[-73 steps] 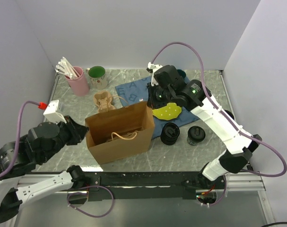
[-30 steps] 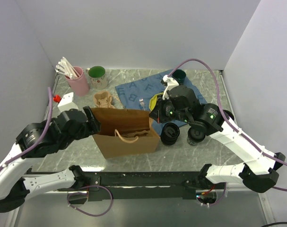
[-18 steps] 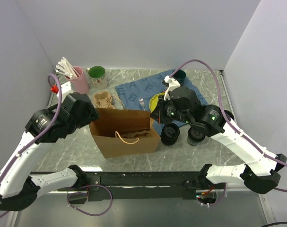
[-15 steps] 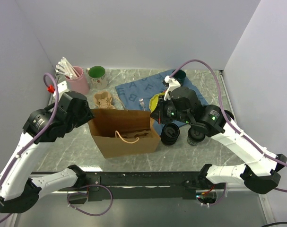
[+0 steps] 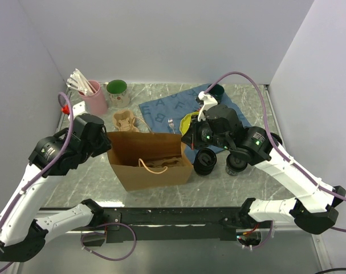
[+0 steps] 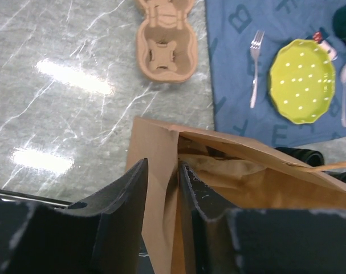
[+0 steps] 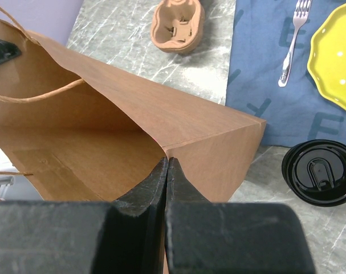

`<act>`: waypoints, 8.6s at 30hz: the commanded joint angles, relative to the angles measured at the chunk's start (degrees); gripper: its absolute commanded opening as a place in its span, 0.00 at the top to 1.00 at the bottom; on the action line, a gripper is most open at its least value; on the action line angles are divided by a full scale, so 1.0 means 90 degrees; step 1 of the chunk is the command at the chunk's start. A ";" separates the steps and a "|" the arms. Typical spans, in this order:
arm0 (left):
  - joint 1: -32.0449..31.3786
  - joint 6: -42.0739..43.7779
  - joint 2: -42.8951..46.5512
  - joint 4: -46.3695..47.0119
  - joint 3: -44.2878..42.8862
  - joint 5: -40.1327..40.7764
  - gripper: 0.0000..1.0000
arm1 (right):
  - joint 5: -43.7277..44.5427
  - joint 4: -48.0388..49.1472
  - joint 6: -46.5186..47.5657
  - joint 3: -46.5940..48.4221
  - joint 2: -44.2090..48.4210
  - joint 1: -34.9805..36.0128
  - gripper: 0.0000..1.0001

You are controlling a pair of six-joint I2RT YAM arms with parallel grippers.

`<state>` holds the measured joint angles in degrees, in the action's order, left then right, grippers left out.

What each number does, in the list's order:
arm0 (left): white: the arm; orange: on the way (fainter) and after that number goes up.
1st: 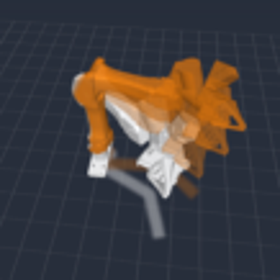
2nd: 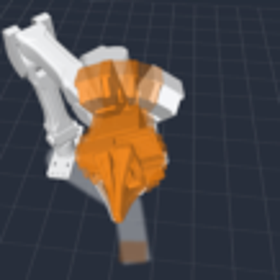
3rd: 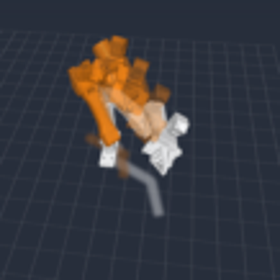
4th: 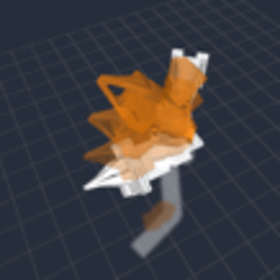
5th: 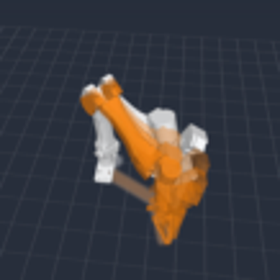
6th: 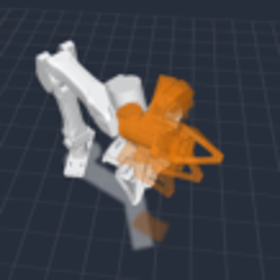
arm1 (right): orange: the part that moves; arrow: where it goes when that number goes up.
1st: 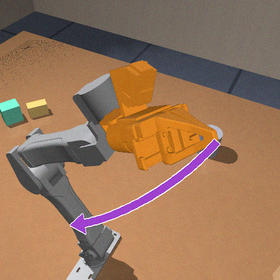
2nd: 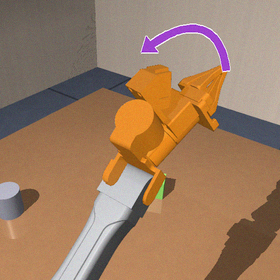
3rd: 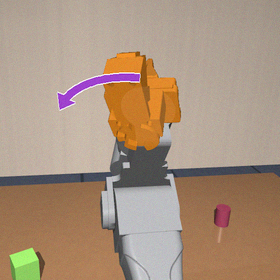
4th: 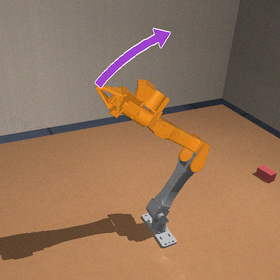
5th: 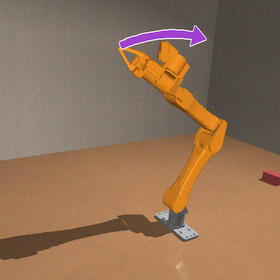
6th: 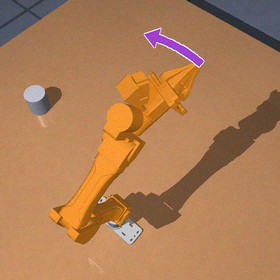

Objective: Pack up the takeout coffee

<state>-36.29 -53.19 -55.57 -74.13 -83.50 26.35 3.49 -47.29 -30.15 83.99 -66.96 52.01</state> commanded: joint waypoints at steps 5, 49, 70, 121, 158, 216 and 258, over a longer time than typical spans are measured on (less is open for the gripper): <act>0.0068 0.0450 0.0110 0.0511 0.0138 0.0100 0.68 | 0.0072 -0.0049 0.0157 0.0024 0.0018 0.0051 1.00; 0.0126 0.1818 0.2942 0.3003 0.2873 -0.3093 0.99 | -0.0827 0.0559 0.0715 -0.1402 0.2234 0.0061 0.35; 0.0126 0.1730 0.3117 0.3264 0.2852 -0.1863 0.99 | 0.0491 -0.0576 -0.0937 0.0501 0.0097 0.0607 0.35; 0.0126 0.2365 0.3002 0.3763 0.2453 -0.1551 0.99 | 0.2533 -0.0548 0.1523 0.3306 -0.2338 0.0129 1.00; 0.0126 0.2082 0.4357 0.3628 0.4249 -0.4188 0.99 | 0.0520 -0.0233 0.0255 -0.1578 0.2772 0.0520 0.32; 0.0126 0.1408 0.4641 0.2963 0.3849 -0.3885 0.99 | 0.2406 -0.2284 -0.3202 -0.0445 0.0048 0.2707 0.56; 0.0126 0.1652 0.3138 0.2015 0.2482 -0.3397 0.21 | -0.0181 -0.4746 -0.2295 0.2729 -0.1515 0.1663 0.97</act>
<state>-35.22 -36.12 -25.98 -57.93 -62.78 -2.37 7.60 -77.49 -52.12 107.02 -80.77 68.88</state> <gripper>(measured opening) 0.793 0.013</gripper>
